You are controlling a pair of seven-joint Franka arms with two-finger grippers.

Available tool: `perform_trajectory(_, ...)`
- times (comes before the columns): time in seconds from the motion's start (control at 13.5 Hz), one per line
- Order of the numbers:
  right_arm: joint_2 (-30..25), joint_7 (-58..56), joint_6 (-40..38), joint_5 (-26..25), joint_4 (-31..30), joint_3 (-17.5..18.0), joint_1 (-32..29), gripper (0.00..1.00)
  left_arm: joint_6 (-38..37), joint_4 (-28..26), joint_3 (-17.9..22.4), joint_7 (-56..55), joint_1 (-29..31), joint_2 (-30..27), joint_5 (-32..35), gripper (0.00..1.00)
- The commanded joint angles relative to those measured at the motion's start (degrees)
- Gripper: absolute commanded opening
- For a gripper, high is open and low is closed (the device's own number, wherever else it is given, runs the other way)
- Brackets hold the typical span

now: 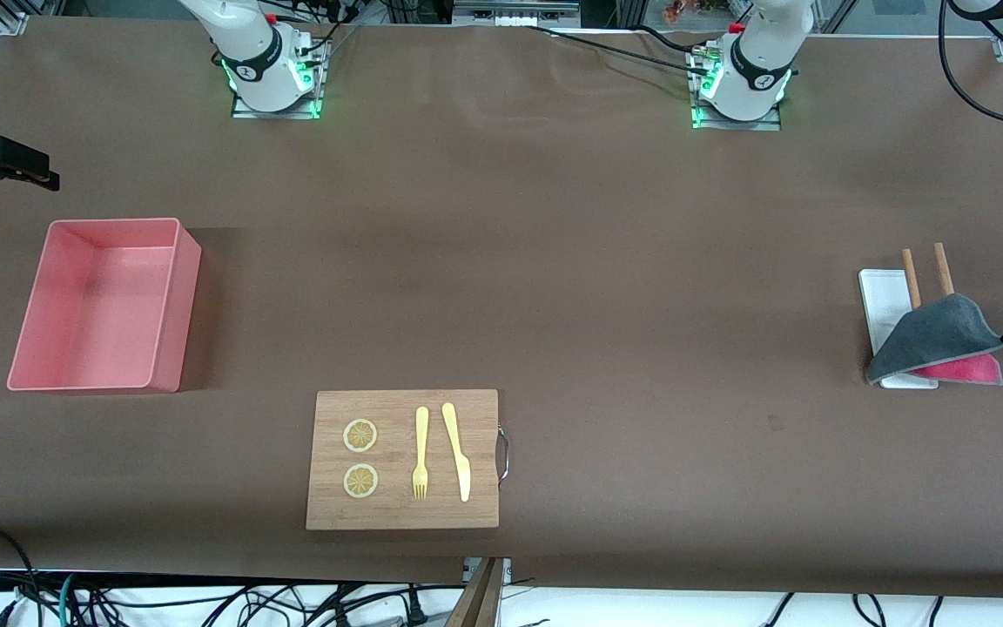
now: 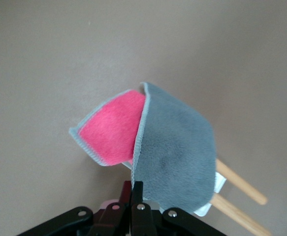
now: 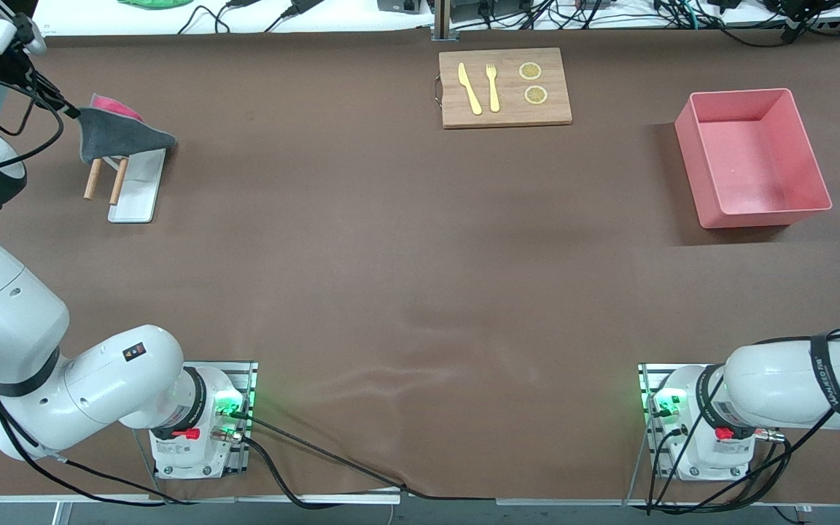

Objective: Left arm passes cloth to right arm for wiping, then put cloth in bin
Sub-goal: 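Close the left gripper on the grey cloth's edge, then lift the cloth with the left gripper while the right gripper reaches out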

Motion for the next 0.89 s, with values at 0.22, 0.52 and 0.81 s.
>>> perform_trajectory(0.22, 0.5, 0.6, -0.2, 1.2, 1.2, 0.2, -0.5, 1.0, -11.8, -0.2, -0.7, -11.2, -4.2, -7.8, 1.4, 0.0)
perform_trajectory(0.52, 0.5, 0.6, -0.2, 1.2, 1.2, 0.2, -0.6, 1.0, -18.2, -0.2, -0.8, -26.6, -11.4, -12.1, 2.6, 0.0)
perform_trajectory(0.81, 1.5, 0.6, 1.4, 2.3, 1.2, 0.3, -0.5, 1.0, -21.7, 0.1, -0.9, -45.3, -21.0, -15.3, 2.4, 0.0)
